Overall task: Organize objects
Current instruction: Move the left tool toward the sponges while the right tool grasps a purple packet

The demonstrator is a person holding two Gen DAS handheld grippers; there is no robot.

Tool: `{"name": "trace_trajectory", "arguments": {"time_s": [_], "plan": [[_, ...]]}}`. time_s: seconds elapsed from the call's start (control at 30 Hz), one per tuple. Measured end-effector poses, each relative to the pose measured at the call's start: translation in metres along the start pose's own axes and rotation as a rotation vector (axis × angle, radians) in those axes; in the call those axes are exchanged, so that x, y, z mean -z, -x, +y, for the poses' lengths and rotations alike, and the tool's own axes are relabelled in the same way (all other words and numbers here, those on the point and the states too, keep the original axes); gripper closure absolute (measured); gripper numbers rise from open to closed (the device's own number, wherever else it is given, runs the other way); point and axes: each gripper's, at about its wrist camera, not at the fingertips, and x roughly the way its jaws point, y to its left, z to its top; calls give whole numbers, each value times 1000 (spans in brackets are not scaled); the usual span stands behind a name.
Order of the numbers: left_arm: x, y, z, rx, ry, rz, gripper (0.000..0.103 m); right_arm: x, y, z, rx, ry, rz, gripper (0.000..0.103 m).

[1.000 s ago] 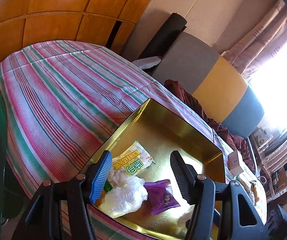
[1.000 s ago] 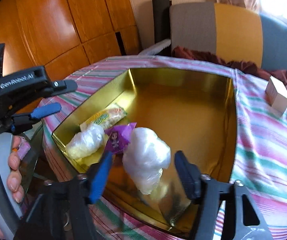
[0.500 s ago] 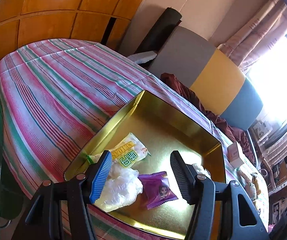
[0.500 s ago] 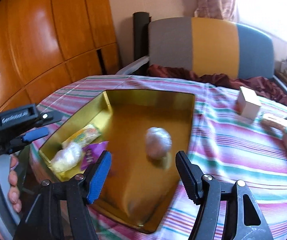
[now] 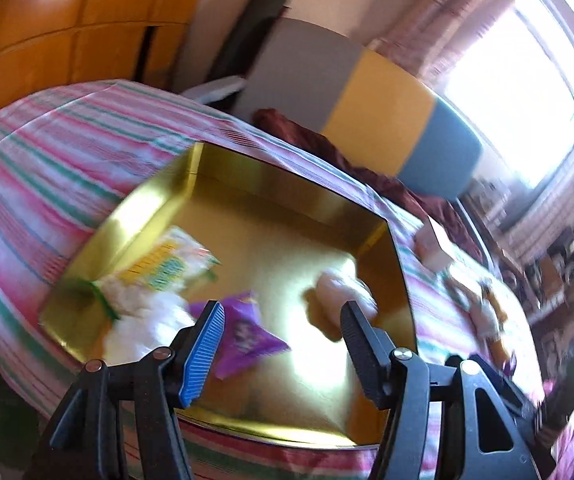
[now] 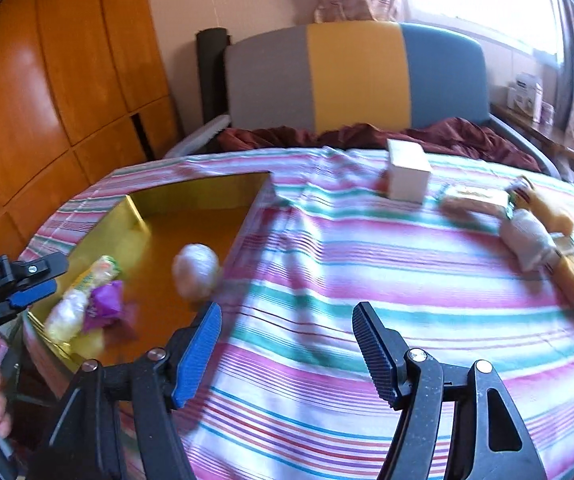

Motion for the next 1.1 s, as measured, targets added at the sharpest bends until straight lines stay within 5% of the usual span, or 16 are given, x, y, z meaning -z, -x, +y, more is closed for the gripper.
{"name": "trace_trajectory", "arguments": {"time_s": [0.5,0.77,1.1], "plan": [[47,3,-90,177,-290,78,42,24,20,-127,251,-103,15,30],[74,-6,-129,233,-379,157,42,1,51,-211,403,-65,33,27],[90,-12,-170,268,-454,195,42,-13,44,-318,357,24,256,22]]}}
